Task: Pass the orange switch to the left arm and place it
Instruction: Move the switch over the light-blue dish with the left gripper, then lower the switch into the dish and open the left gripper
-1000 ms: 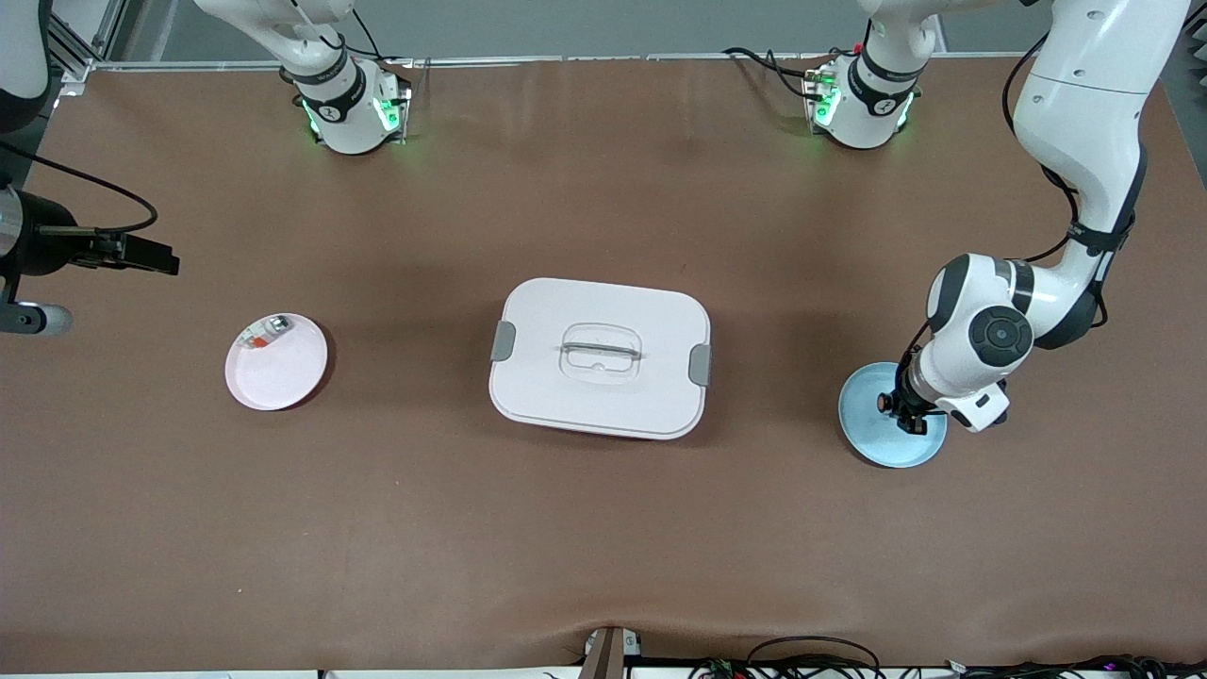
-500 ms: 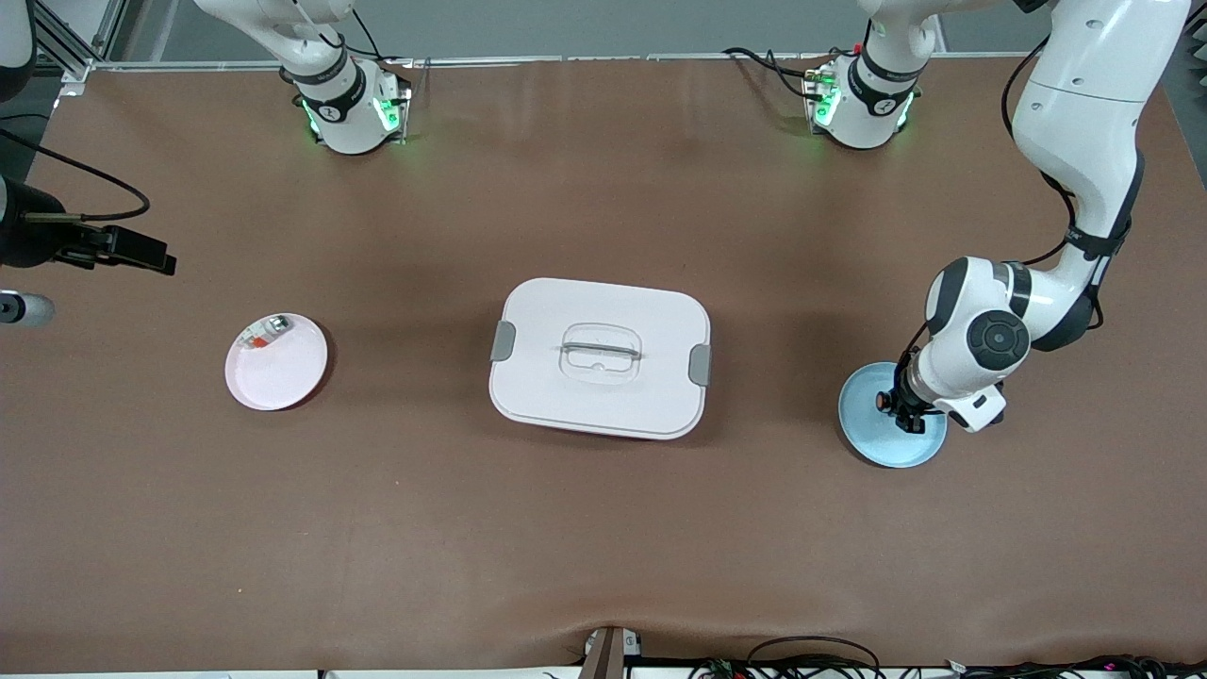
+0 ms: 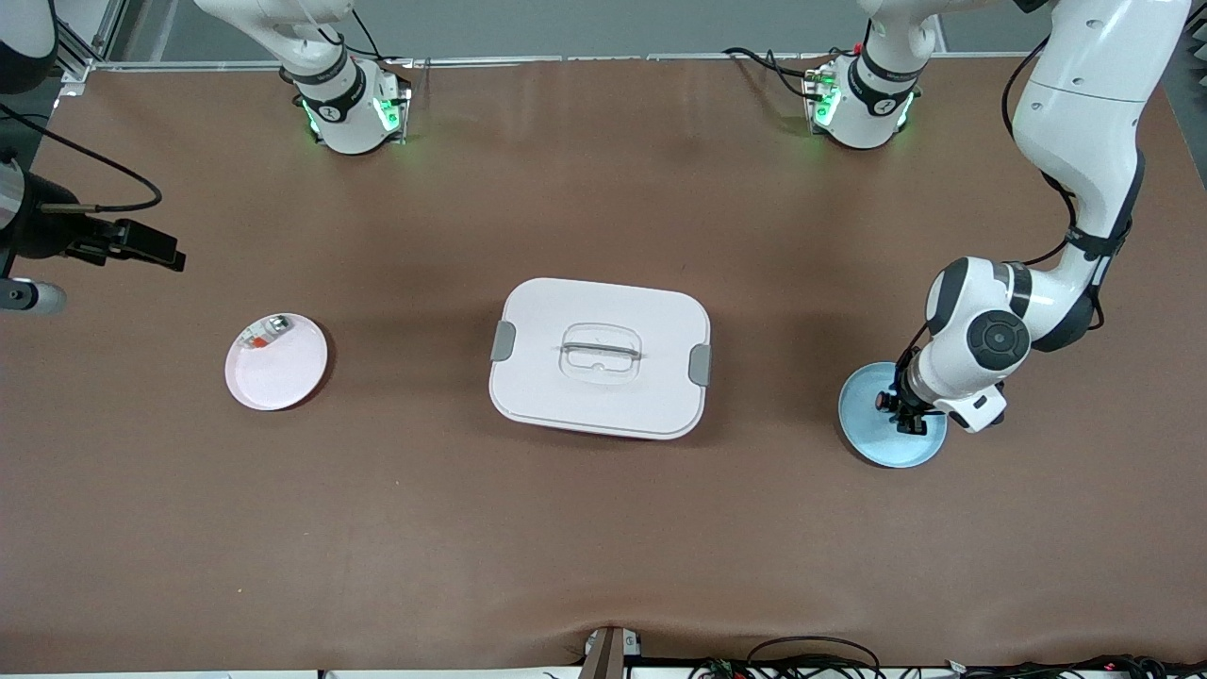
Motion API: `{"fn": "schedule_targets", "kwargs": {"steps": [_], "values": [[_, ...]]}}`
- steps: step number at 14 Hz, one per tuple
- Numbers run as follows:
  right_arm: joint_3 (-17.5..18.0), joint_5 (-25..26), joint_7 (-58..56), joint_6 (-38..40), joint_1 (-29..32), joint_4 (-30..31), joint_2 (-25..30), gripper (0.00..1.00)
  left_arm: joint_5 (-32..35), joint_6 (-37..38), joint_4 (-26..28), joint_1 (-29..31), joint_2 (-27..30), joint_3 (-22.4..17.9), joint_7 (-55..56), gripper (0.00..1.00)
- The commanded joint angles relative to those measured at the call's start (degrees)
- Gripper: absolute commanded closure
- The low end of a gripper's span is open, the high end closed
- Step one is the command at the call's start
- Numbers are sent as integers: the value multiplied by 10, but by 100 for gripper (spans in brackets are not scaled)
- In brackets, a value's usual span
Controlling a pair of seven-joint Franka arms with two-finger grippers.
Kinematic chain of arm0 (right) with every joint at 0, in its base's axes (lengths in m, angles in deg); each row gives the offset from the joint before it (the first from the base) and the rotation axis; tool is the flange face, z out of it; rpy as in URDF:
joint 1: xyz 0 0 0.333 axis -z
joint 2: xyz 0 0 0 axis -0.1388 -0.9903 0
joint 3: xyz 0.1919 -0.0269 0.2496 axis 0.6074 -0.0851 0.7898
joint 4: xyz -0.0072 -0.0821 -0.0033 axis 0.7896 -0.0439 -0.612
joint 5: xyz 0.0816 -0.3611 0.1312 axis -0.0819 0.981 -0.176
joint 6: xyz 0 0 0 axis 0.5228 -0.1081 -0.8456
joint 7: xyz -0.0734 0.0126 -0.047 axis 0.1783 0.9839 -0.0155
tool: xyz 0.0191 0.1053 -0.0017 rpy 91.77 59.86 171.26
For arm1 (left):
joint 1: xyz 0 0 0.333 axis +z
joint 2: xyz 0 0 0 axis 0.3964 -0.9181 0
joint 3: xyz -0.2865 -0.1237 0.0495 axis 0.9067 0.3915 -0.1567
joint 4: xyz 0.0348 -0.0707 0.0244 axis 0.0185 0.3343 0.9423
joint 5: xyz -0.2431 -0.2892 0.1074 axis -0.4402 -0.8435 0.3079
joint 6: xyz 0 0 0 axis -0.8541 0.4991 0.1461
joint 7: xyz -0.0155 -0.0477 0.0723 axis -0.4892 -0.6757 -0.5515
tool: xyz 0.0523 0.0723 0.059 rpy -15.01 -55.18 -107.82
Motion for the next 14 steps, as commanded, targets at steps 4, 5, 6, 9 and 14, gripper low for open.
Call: {"fn": "schedule_targets", "kwargs": {"steps": [4, 5, 6, 9, 14], "values": [[3, -17, 5, -36, 8, 87, 66, 0, 17, -2, 2, 20, 37, 8, -48, 0], [3, -17, 5, -52, 8, 106, 81, 0, 15, -2, 7, 20, 49, 9, -80, 0], [3, -17, 5, -61, 7, 119, 90, 0, 13, -1, 14, 20, 58, 9, -110, 0], [3, -17, 5, -62, 7, 121, 96, 0, 10, 30, 22, 20, 86, 9, -223, 0], [3, -19, 5, -72, 7, 135, 110, 0, -12, 96, 22, 19, 111, 11, -478, 0]]}}
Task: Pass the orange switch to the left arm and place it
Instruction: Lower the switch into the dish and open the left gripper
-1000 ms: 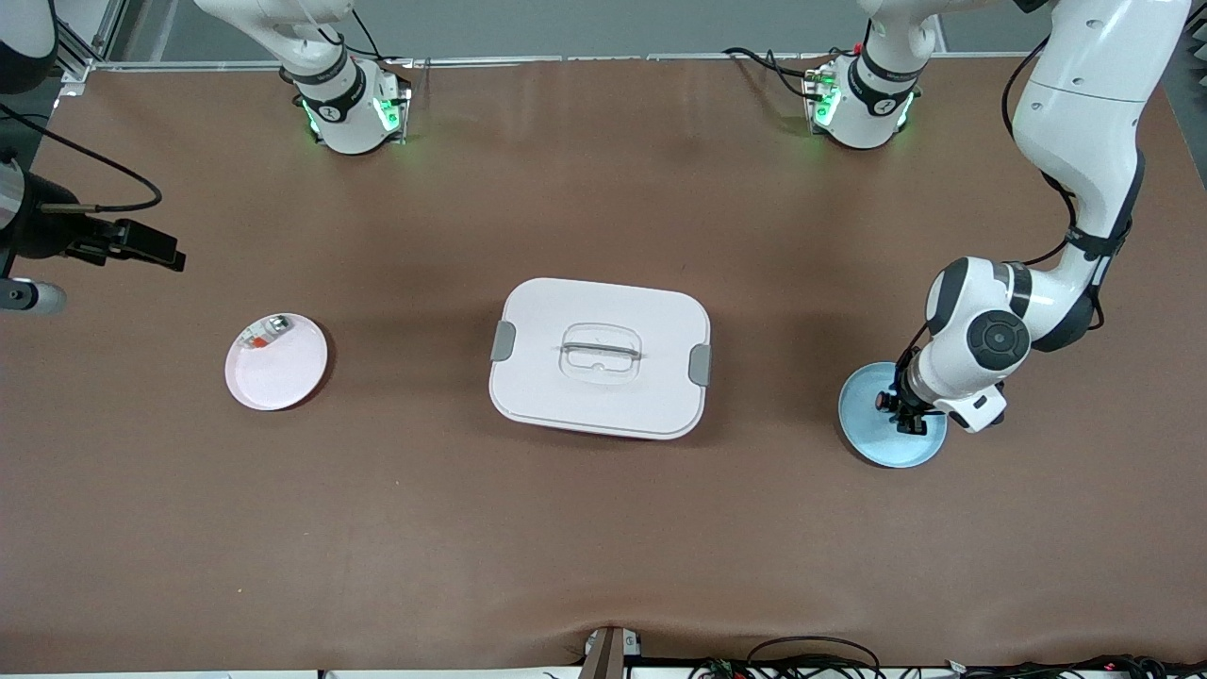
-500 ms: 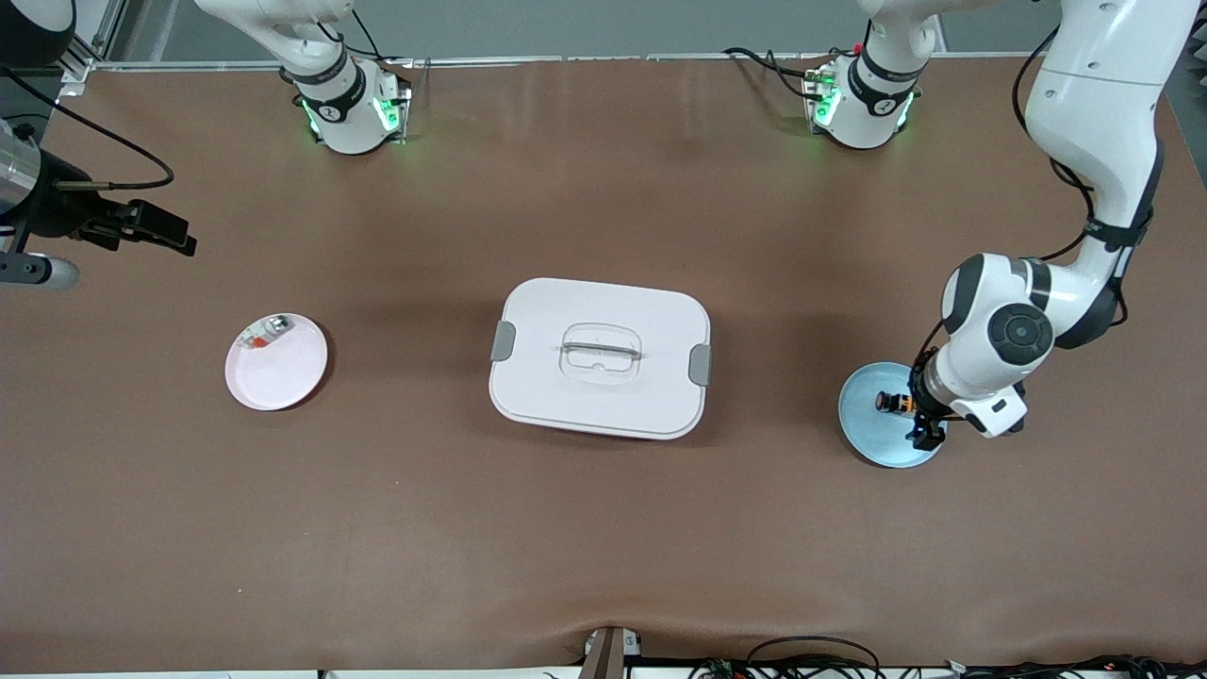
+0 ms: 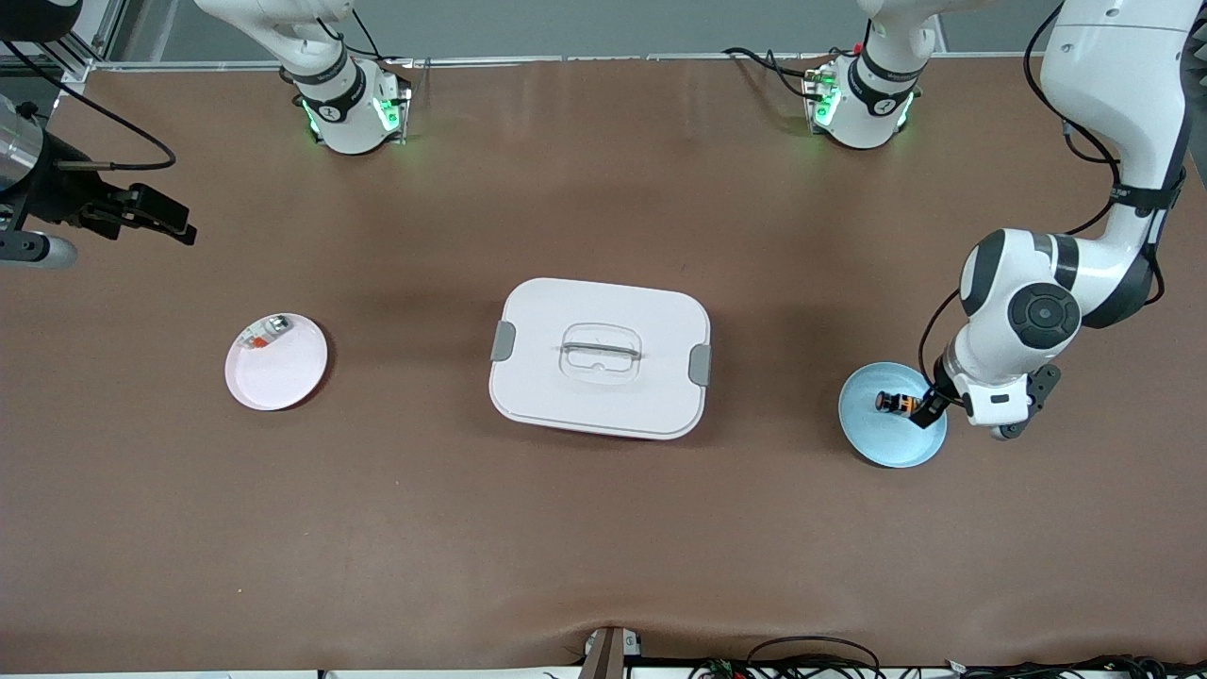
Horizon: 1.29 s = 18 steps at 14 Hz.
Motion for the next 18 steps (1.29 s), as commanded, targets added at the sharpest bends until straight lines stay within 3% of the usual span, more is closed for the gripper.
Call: {"fn": "schedule_targets", "kwargs": {"steps": [1, 8, 11, 18], "values": [[3, -11, 4, -17, 7, 32, 27, 0, -20, 11, 17, 6, 23, 6, -71, 0], [2, -11, 4, -34, 8, 61, 50, 0, -54, 11, 23, 6, 31, 6, -361, 0], [1, -11, 3, -35, 8, 58, 48, 0, -111, -3, 21, 6, 32, 5, -463, 0], [1, -11, 5, -25, 24, 57, 49, 0, -175, -31, 9, 20, 40, -2, -550, 0]]}}
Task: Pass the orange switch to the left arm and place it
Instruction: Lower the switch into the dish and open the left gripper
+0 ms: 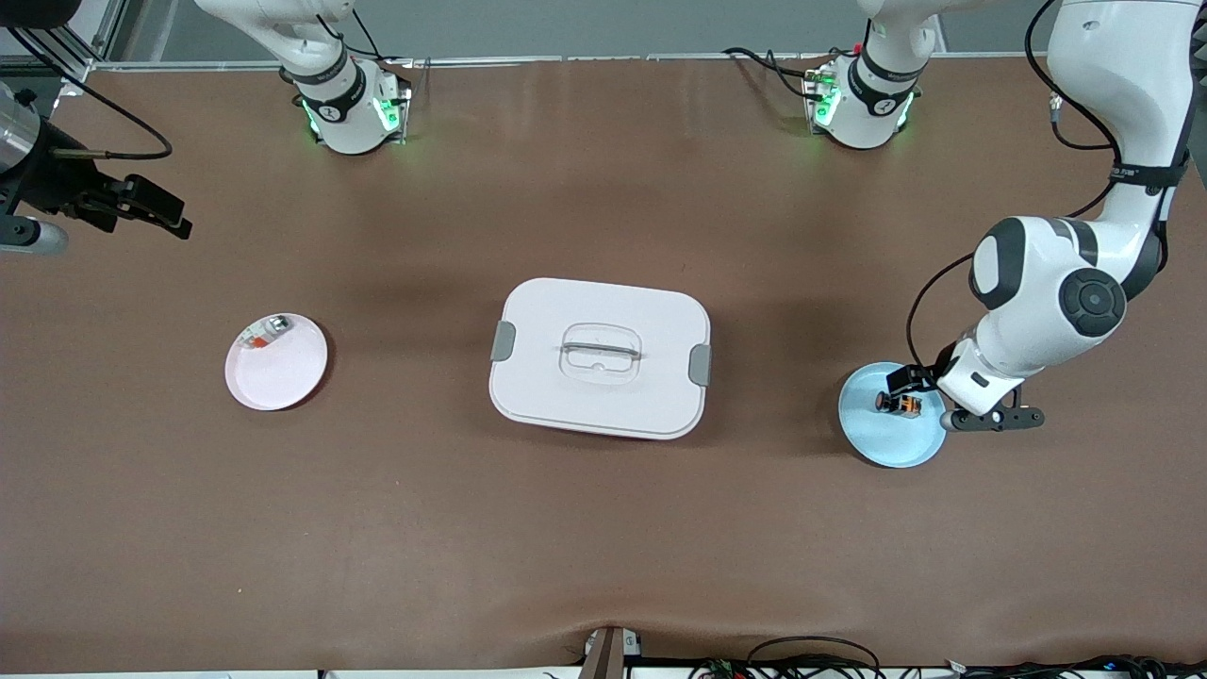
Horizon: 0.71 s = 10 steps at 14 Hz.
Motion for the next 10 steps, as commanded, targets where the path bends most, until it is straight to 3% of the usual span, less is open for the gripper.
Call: {"fn": "schedule_targets", "kwargs": {"steps": [1, 7, 10], "values": [[8, -10, 3, 1, 19, 15, 17, 0, -11, -3, 0, 16, 16, 1, -19, 0], [8, -11, 3, 5, 19, 16, 26, 0, -9, 13, -24, 19, 56, 2, -10, 0], [7, -26, 3, 3, 24, 17, 27, 0, -7, 60, -32, 19, 85, 2, -11, 0]]}}
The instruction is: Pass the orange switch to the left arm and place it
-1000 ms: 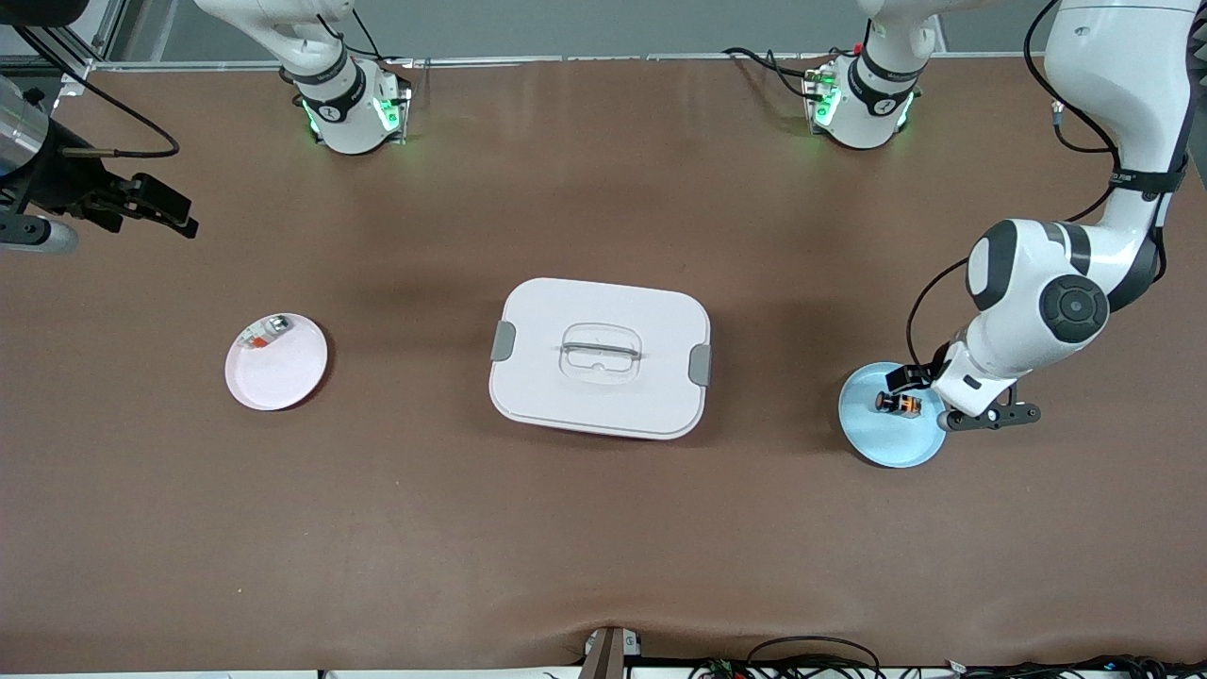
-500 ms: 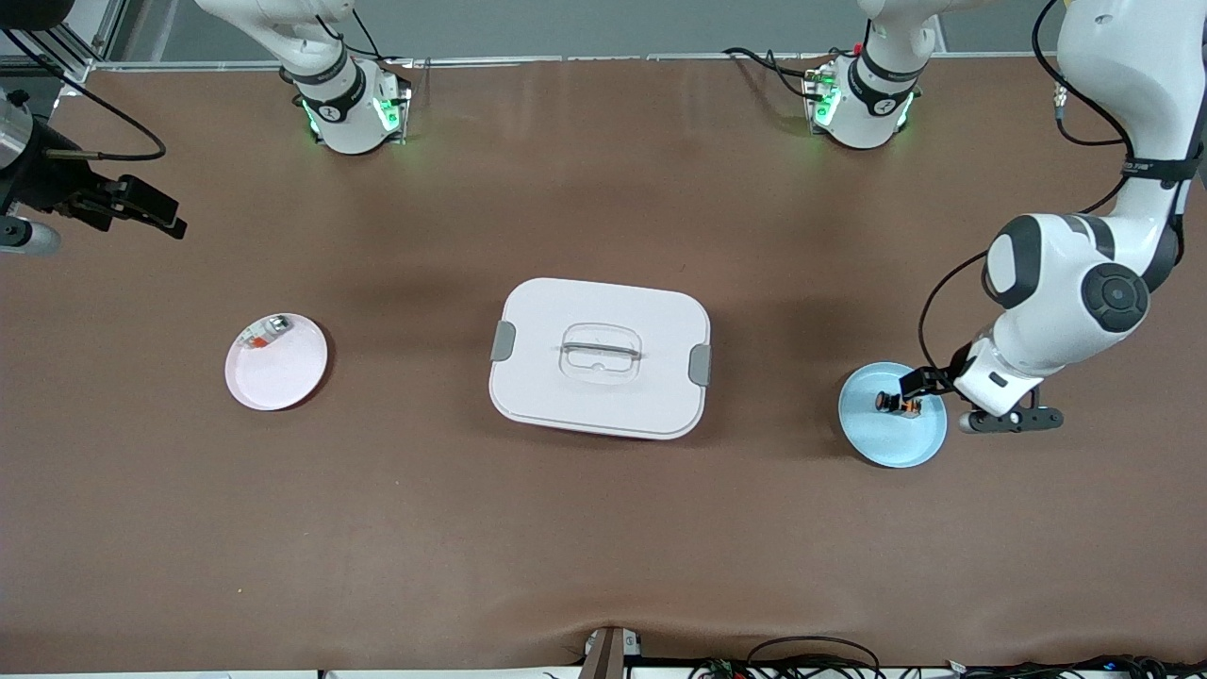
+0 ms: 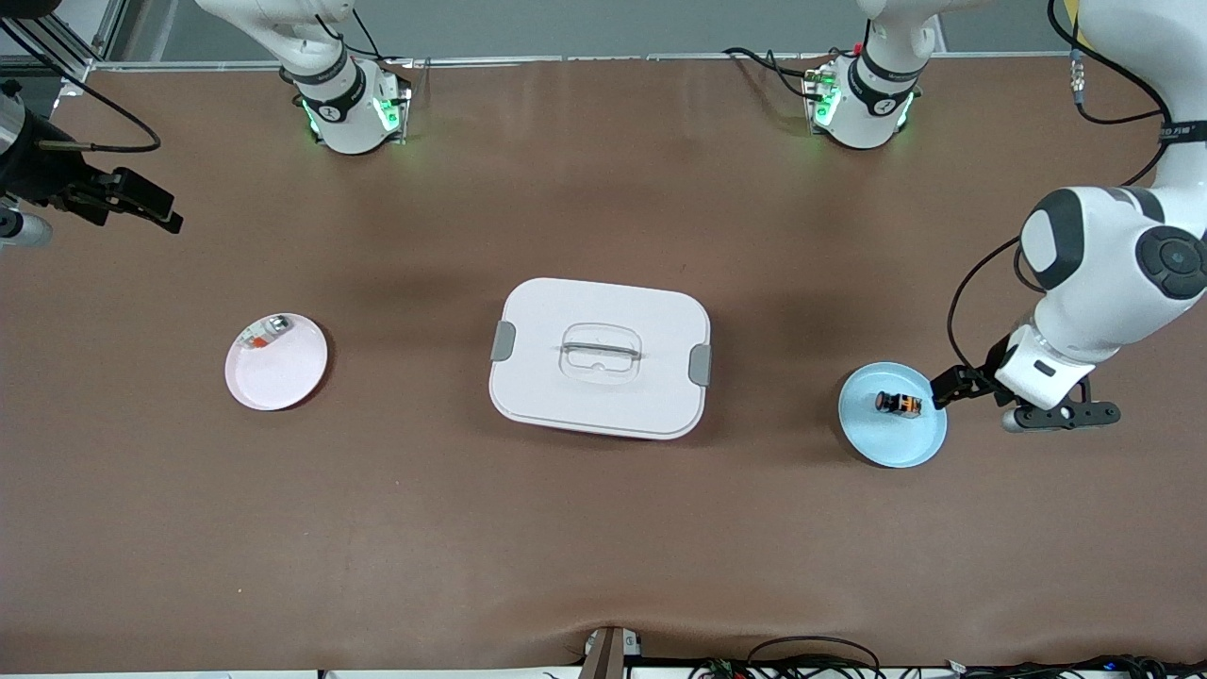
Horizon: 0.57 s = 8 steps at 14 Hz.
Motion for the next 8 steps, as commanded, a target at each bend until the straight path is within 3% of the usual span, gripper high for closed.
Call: {"fn": "schedule_targets", "kwargs": {"steps": [1, 8], "values": [[7, -15, 2, -3, 19, 16, 16, 0, -7, 54, -4, 3, 41, 2, -9, 0], [9, -14, 2, -2, 15, 17, 22, 0, -7, 197, -85, 3, 78, 3, -9, 0]]}}
